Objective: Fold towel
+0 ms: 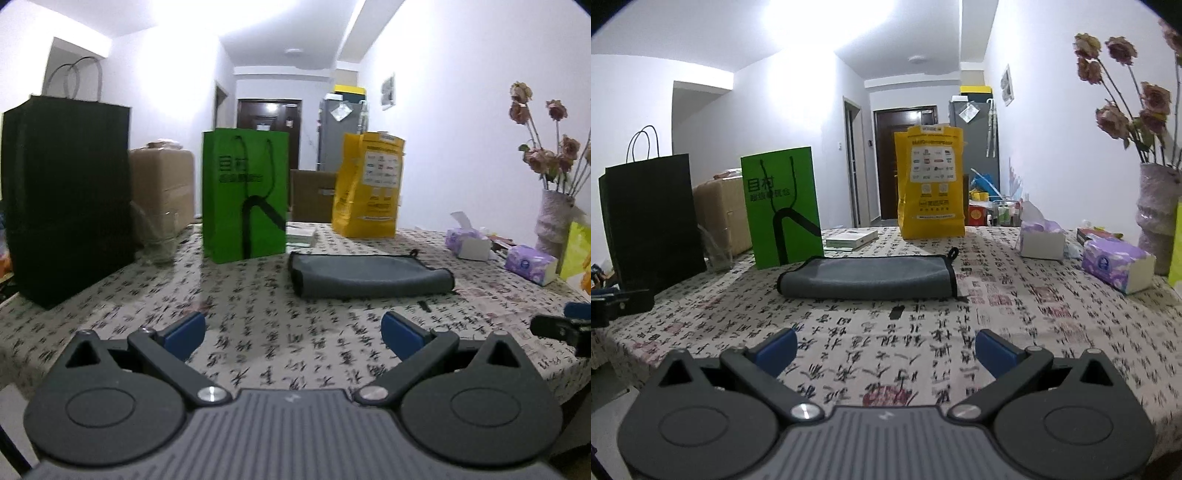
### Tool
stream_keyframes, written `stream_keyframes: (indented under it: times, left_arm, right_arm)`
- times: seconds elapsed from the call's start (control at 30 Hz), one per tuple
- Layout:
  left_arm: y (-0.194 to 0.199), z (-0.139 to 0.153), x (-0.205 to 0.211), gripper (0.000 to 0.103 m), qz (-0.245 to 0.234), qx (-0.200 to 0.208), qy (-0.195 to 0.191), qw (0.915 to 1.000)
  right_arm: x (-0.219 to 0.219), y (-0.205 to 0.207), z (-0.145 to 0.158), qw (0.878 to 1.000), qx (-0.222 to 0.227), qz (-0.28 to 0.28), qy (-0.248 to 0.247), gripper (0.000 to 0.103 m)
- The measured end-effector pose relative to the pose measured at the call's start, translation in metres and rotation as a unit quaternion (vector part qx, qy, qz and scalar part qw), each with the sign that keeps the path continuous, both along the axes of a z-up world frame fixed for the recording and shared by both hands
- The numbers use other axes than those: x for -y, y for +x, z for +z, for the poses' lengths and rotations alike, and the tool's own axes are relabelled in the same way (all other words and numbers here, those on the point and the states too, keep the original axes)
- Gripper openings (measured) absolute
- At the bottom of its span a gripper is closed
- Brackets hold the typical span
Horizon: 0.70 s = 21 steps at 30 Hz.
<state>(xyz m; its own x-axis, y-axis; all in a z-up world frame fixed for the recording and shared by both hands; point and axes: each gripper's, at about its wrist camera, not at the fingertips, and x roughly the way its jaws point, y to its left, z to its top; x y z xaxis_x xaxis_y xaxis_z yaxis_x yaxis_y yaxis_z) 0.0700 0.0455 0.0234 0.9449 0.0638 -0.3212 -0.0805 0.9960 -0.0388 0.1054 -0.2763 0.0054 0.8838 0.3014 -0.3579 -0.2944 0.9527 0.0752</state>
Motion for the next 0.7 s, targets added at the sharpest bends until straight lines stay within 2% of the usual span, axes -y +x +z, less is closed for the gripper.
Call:
stream_keyframes:
  times: [0.3,0.5,0.7]
  left_arm:
    - [-0.024,-0.011,0.008,0.103,0.0,0.013,0.002,0.9999]
    - [-0.043,-0.019,0.02,0.103,-0.024,0.029,0.013,0.9992]
    - [-0.063,-0.018,0.022,0.103,-0.037,0.037,0.017,0.9985]
  right_arm:
    - [-0.006,-0.037,-0.018,1.0,0.017,0.016,0.013,0.103]
    - [-0.003,-0.057,-0.02,0.999,0.025,0.022,0.035,0.103]
    - [-0.004,-0.079,-0.019,0.999,0.017,0.034,0.015,0.103]
